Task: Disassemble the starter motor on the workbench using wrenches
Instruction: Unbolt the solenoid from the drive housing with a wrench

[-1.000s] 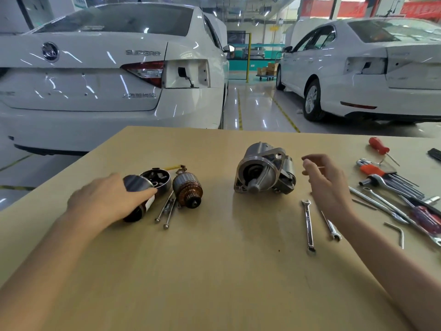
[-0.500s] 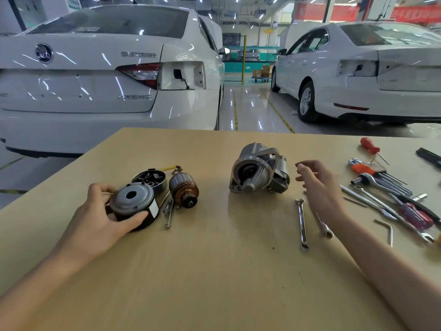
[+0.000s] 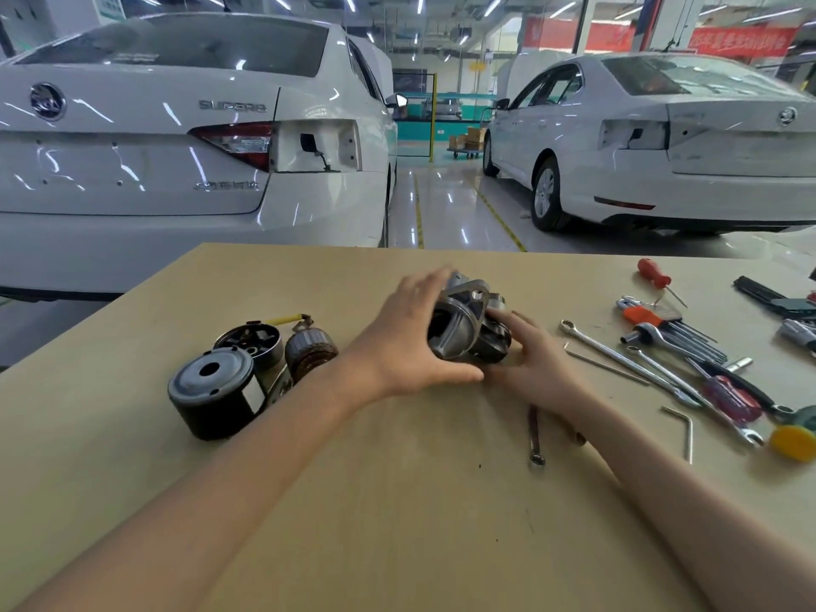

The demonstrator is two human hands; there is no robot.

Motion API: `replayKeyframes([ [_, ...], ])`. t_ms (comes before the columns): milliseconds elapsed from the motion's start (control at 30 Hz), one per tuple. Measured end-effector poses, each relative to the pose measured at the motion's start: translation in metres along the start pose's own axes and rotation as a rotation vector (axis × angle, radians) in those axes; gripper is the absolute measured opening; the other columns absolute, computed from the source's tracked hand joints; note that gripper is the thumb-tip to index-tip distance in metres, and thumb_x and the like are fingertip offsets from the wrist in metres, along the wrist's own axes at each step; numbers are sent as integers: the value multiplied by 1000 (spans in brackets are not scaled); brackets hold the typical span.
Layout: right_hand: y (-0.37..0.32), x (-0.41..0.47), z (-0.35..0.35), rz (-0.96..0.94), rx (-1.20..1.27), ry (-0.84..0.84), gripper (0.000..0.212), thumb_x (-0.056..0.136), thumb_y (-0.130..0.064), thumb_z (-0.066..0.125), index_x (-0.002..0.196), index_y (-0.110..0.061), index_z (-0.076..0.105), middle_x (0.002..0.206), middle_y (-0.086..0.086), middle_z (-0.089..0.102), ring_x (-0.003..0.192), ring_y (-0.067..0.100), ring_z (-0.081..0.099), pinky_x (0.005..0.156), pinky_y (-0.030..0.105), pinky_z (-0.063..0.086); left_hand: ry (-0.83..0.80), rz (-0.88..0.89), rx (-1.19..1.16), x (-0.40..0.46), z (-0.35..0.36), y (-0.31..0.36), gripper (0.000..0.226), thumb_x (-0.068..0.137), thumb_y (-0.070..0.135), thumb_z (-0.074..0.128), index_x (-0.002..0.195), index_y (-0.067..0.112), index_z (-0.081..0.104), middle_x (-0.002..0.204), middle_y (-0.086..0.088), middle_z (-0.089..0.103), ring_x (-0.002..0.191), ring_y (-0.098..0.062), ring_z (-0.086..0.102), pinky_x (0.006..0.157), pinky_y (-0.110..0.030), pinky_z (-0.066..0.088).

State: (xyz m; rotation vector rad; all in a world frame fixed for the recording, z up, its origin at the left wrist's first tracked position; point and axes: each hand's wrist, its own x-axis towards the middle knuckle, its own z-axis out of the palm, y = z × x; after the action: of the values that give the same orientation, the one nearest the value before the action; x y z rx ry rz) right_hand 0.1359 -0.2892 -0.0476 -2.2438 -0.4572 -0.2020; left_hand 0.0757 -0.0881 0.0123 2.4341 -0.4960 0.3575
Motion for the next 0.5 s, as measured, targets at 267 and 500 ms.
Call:
replayKeyframes([
  [267, -7, 1, 2, -109, -315, 67, 65, 84, -28, 69, 142, -28, 39, 138, 6, 46, 120, 31, 49, 98, 38, 42, 76, 35, -1, 23, 26, -16, 91, 68, 26, 77, 147, 25, 33, 150, -2, 34, 138, -21, 32, 115, -38, 30],
  [500, -17, -5, 5, -148, -377, 36, 63, 86, -30, 65, 143, -29, 37, 134, 3, 48, 114, 29, 53, 92, 39, 46, 280, 5, -147, -2, 34, -22, 82, 66, 20, 83, 139, 21, 44, 138, 2, 48, 125, -11, 46, 107, -20, 36],
])
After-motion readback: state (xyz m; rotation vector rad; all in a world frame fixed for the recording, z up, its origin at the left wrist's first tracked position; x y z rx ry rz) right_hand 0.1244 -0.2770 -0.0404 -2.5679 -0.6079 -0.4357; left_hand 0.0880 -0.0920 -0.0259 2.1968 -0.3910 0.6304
